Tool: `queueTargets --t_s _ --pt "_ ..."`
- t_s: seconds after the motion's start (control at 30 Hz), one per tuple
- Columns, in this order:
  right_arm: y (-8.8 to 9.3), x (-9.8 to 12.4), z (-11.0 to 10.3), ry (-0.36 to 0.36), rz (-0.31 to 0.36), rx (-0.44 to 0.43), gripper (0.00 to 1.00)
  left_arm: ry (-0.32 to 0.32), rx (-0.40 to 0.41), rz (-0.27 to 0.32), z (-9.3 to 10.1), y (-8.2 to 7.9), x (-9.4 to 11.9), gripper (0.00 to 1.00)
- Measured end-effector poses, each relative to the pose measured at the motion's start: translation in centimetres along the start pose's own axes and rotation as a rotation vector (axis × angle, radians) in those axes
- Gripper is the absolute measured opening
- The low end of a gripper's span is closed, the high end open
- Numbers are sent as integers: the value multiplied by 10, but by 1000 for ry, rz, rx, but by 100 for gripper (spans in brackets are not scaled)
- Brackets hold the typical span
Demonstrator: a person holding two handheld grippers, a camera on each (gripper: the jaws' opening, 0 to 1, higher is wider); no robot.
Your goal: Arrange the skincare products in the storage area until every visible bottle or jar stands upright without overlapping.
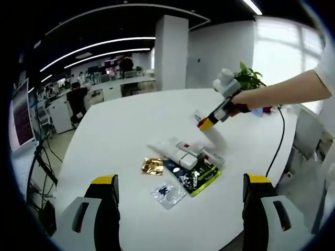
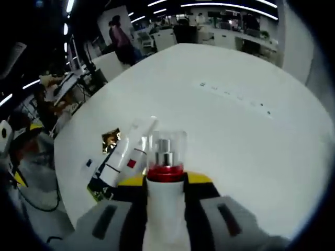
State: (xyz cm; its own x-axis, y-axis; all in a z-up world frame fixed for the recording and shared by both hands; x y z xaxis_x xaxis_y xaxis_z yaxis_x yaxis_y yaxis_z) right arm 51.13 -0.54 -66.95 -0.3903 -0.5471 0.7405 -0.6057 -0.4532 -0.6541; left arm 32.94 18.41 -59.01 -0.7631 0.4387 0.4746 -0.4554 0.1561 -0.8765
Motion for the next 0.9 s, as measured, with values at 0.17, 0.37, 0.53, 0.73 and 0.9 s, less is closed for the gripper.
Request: queueTargets --t_s 0.17,0.37,0.53,0.73,0.9 --pt "6 21 -10 -12 57 5 25 31 -28 22 12 -12 -5 97" --pt "18 40 -20 -43 130 -36 25 64 -53 30 26 -19 -9 97" --pt "30 55 -32 -68 184 -35 25 97 -73 29 41 -22 -11 96" --pt "39 77 -45 -88 263 -46 25 130 -98 30 56 -25 -14 96" --pt "39 99 -61 -133 315 -16 25 180 -127 35 75 -27 -19 97"
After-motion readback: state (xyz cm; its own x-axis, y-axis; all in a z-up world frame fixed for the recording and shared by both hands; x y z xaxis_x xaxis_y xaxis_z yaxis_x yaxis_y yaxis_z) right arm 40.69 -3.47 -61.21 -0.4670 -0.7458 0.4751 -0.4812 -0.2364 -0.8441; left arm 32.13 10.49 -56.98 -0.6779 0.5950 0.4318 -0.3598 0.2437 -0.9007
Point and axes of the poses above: the point that each gripper's makers call its tool centre point, and the gripper's own axes: x roughly backward along the fingers, z roughly to its right, y roughly out of its underside, the point moved 1 cm from there along x, roughly backward along the fingers, and after that the axes turned 1 degree about y, right-handed, at the moved point
